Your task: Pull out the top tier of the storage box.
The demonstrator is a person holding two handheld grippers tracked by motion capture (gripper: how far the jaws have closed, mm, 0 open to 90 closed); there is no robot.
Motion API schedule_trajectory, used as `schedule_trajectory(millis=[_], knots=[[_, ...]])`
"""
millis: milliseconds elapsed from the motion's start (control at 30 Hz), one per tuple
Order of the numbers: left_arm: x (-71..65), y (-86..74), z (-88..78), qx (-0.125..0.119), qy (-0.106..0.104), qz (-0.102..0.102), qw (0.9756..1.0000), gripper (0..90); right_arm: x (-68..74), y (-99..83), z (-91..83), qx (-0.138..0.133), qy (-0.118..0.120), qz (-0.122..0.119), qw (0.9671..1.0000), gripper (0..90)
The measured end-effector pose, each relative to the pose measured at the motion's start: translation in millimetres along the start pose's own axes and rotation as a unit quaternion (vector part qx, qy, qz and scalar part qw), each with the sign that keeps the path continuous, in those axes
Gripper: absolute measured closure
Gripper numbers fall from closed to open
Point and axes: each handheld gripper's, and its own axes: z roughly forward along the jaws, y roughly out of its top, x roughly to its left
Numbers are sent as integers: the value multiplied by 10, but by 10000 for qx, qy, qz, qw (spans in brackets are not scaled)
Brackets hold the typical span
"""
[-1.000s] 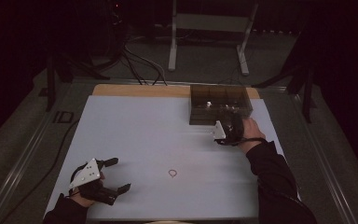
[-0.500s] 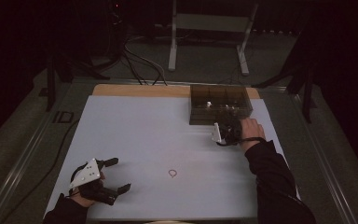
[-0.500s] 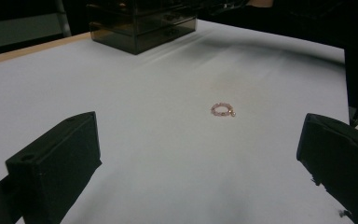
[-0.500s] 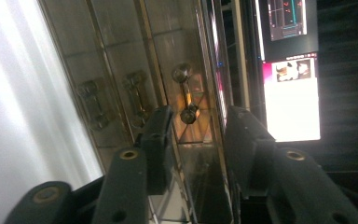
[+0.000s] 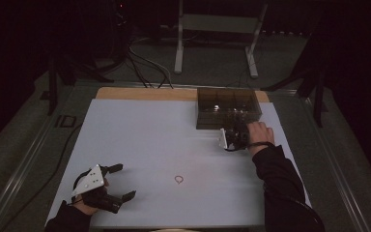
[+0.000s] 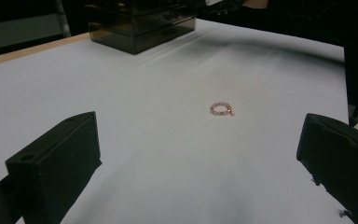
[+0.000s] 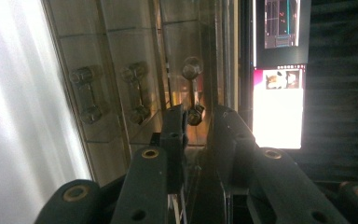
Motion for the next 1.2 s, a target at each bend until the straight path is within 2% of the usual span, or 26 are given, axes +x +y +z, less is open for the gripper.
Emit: schedule_trajectory(millis=[433,800,1200], knots=[[4,-3,-2,-7,-3,-5,10000,10,12,0,81,80,-12,-133,9999,785],[3,-2,0,1,-1,-5,10000,10,40,11,93,94,-138,-281,9995,801],[7,-3,-1,-3,-3,-13,10000,10,33,14,54,98,-100,-186,9997,807]])
